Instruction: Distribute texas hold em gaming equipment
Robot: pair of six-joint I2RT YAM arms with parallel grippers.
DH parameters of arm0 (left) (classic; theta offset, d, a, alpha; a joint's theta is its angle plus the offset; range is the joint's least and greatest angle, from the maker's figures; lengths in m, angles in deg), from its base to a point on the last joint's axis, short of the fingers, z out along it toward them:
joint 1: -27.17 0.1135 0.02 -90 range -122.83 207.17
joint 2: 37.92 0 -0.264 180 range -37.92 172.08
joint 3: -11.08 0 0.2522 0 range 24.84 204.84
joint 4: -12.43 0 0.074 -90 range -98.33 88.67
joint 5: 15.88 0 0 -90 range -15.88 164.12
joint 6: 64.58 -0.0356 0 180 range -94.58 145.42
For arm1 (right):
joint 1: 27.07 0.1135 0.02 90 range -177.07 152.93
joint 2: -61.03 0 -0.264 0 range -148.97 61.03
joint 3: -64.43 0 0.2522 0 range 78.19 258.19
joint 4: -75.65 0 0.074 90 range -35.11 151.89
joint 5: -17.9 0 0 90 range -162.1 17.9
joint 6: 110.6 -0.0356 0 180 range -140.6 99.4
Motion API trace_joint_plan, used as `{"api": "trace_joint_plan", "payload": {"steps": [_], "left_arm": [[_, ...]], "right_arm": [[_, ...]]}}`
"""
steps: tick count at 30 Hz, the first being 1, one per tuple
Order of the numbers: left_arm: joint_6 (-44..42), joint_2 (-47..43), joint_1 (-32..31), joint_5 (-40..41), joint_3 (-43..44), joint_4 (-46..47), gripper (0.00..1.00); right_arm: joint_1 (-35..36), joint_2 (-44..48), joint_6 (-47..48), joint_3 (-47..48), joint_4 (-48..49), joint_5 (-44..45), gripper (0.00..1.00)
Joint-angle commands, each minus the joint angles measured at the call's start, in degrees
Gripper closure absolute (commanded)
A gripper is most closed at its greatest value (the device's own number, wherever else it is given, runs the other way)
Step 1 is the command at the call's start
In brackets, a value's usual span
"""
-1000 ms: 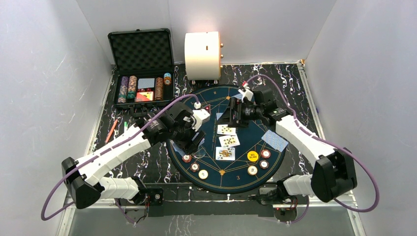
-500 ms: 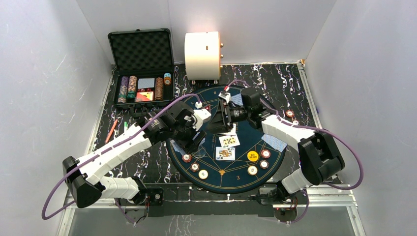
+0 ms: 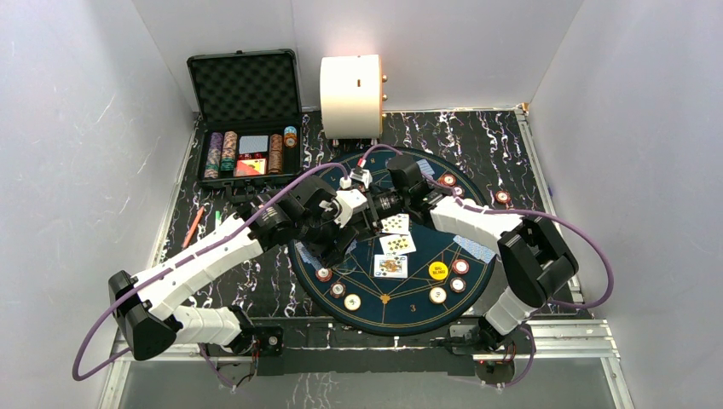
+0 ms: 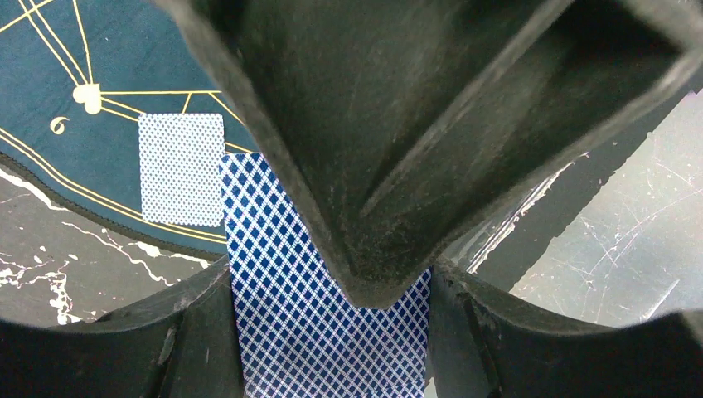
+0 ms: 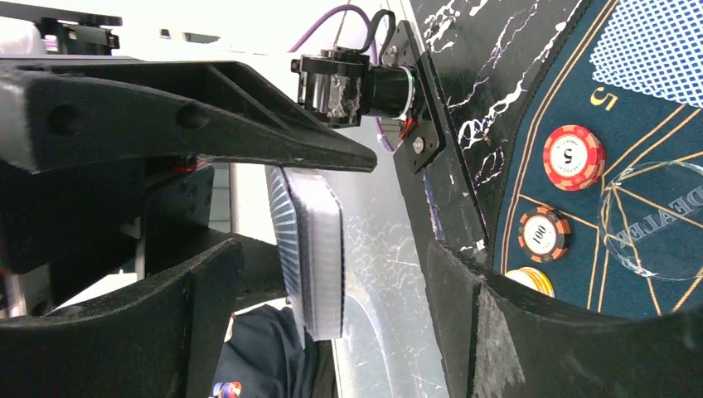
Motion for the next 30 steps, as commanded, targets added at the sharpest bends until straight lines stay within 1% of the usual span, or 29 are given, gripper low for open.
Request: {"api": "trace_joint_plan", "payload": {"steps": [1, 6, 15, 23, 25, 28, 30], "left_arm": [[-0.6, -0.5, -0.3, -1.6, 2.0, 0.6, 1.00], [-0.4, -0.8, -0.3, -1.9, 2.0, 0.8, 1.00], [-0.4, -1.1, -0.3, -1.9, 2.0, 0.8, 1.00], [-0.2, -1.1, -0.3, -2.0, 1.7, 0.7, 1.00], [-0.1, -1.0, -0.3, -2.0, 1.6, 0.7, 1.00], [0.0, -1.1, -0.3, -2.1, 1.4, 0.6, 1.00], [0.0, -1.1, -0.3, -2.0, 1.3, 0.5, 1.00]], "right_arm": [[0.7, -0.4, 4.3, 2.5, -3.2, 0.9, 0.12], [0.5, -0.4, 5.8, 2.7, -6.1, 2.1, 0.15], [-0.8, 1.2, 6.2, 1.7, -7.1, 2.5, 0.23], [-1.4, 2.7, 6.4, 1.7, -7.7, 2.9, 0.25], [-1.4, 3.2, 6.5, 1.9, -7.8, 2.6, 0.23], [-1.6, 4.3, 6.2, 2.2, -7.8, 2.3, 0.15], [-2.4, 5.6, 5.8, 2.3, -8.0, 1.7, 0.12]]}}
